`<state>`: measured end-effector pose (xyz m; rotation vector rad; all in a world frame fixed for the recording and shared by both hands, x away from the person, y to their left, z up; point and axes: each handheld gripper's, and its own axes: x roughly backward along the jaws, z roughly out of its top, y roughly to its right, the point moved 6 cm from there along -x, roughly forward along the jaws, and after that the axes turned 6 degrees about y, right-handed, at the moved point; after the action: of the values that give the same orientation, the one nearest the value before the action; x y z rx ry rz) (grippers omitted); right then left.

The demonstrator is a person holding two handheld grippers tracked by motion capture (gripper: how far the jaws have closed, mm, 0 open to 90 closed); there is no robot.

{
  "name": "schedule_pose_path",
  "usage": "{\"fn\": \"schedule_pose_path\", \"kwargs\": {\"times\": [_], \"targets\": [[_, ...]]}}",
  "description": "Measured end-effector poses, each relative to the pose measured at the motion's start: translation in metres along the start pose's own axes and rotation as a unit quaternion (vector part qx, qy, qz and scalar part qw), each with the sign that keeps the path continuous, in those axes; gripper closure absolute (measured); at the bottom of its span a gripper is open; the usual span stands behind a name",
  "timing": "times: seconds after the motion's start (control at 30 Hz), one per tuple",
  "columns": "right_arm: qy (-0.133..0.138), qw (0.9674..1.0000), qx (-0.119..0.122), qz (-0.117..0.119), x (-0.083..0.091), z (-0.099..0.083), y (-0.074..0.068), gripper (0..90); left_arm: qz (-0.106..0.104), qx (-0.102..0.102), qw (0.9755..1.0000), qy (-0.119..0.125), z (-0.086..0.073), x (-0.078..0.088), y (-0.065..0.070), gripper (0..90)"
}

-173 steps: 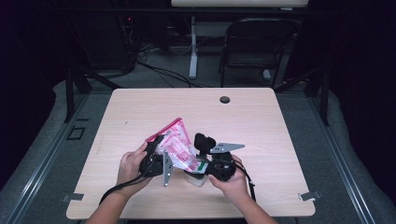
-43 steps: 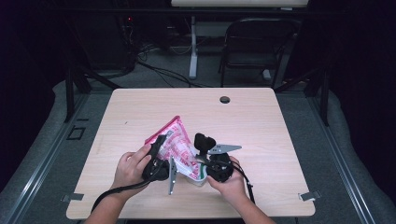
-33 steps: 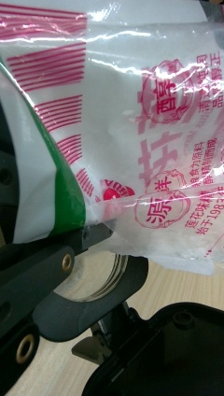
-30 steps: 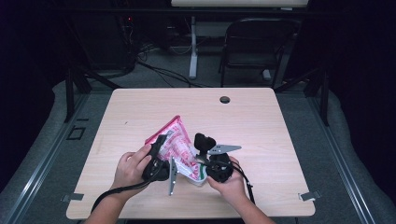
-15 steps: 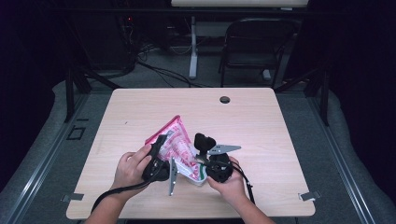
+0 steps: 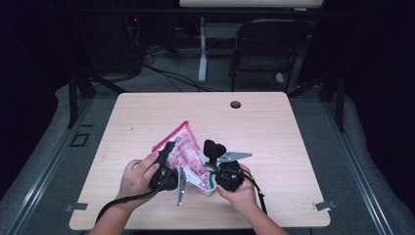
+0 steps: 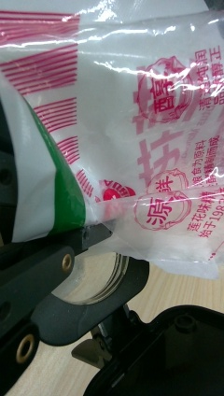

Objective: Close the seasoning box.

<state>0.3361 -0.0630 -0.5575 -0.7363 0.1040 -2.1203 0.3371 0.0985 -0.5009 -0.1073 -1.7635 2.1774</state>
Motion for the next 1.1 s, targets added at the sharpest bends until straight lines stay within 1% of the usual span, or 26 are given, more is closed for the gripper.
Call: {"fn": "schedule_pose_path", "kwargs": {"times": [0.27,0.37,0.5,0.63,0.67,0.73,1.1], "targets": [[0.001,1.0,-0.002,0.001,-0.001,-0.0004,-0.0008,89.8,-0.001,0.0,1.0,0.0,0.0,0.0001,0.0001,66.5],[0.001,1.0,-0.002,0.001,-0.0013,-0.0004,-0.0008,89.8,-0.003,0.003,1.0,-0.001,0.0,0.0004,0.0007,66.5],[0.001,1.0,-0.002,0.001,-0.0013,-0.0004,-0.0011,89.8,0.0,0.0,1.0,0.001,0.0009,0.0008,-0.0005,66.5],[0.001,1.0,-0.002,0.001,-0.0015,-0.0005,-0.001,89.8,-0.001,-0.002,1.0,0.0,0.0012,0.0012,-0.0005,66.5],[0.0,1.0,-0.001,0.001,-0.0016,-0.0006,-0.0011,89.8,-0.003,0.001,1.0,-0.001,0.0011,0.0014,0.0,66.5],[0.0,1.0,-0.001,0.001,-0.0017,-0.0006,-0.0012,89.8,-0.001,-0.003,1.0,0.0,0.0015,0.0014,-0.0007,66.5],[-0.001,1.0,0.001,0.001,-0.0023,-0.0009,-0.0013,89.8,0.0,-0.009,1.0,0.0,0.0025,0.0018,-0.0004,66.5]]}}
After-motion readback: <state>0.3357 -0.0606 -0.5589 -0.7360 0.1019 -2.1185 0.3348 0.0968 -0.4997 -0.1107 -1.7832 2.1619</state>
